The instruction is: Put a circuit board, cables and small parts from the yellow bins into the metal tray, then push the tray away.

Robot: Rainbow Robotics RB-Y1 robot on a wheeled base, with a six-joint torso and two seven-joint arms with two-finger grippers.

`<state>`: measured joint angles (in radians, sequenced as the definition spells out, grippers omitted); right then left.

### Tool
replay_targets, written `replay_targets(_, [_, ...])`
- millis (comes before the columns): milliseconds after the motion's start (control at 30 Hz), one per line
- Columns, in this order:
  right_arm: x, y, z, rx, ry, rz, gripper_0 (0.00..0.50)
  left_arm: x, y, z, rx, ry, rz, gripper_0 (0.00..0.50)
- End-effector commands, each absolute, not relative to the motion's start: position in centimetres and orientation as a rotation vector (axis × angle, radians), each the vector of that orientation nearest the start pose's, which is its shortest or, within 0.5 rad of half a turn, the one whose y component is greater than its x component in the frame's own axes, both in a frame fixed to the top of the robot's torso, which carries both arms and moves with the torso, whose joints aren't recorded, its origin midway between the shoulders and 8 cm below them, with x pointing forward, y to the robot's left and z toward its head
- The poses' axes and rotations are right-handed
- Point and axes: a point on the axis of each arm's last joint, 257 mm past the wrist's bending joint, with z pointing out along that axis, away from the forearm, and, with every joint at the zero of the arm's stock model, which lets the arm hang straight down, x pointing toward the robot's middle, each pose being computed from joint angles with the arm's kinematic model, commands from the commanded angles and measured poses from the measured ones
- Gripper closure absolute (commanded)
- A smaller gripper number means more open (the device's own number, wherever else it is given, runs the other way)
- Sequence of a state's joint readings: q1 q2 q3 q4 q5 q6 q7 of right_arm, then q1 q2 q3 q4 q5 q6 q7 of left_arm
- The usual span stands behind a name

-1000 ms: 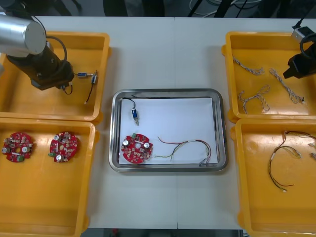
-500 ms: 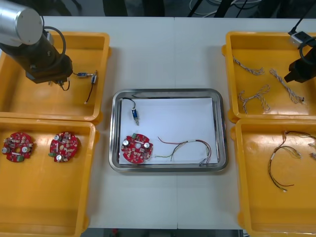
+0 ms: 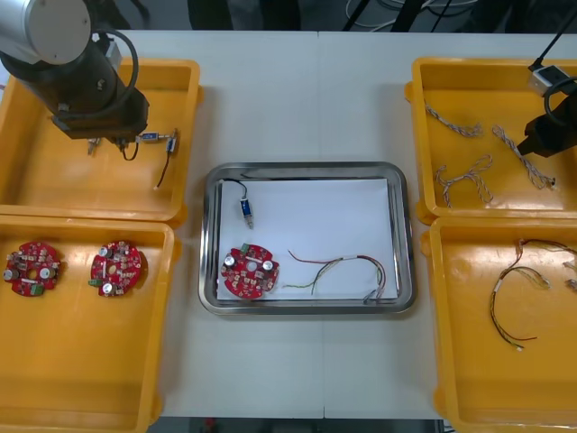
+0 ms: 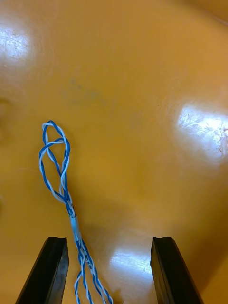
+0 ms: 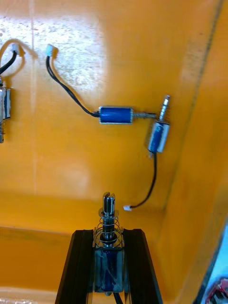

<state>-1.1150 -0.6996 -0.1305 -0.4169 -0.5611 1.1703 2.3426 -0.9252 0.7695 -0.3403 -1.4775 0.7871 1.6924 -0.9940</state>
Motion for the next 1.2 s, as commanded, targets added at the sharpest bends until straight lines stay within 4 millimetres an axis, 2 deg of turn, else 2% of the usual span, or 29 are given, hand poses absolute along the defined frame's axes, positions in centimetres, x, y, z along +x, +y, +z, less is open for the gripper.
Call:
replay_targets(33, [64.2, -42.8, -15.3, -0.493, 2.466, -0.145, 0.000, 54.0, 25.7, -10.3, -0.088, 2.635, 0.002, 0.500])
replay_targets(233, [64.7, -42.0, -16.1, -0.477, 2.460, -0.131, 0.000, 53.4, 22.2, -9.9, -0.035, 2.625, -0.056, 0.500])
replay_targets(533, [64.4, -41.8, -18.2, -0.445, 2.474, -0.108, 0.000, 52.6, 18.8, -9.9, 0.010, 2.619, -0.106, 0.500])
replay_targets(1000, [62.8, -42.6, -21.5, -0.416, 2.518, -0.087, 0.000, 52.4, 18.5, -10.0, -0.007, 2.622, -0.101, 0.500])
replay_targets(1033, [62.6, -42.6, -21.7, -0.416, 2.521, -0.084, 0.242, 52.4, 18.5, -9.9, -0.013, 2.620, -0.102, 0.500])
replay_targets(1100, [62.4, -42.7, -22.3, -0.407, 2.528, -0.076, 0.500, 52.5, 18.6, -9.9, -0.018, 2.619, -0.097, 0.500])
replay_targets(1200, [62.2, -43.0, -22.6, -0.403, 2.529, -0.085, 0.500, 52.4, 18.7, -10.0, -0.025, 2.622, -0.095, 0.500])
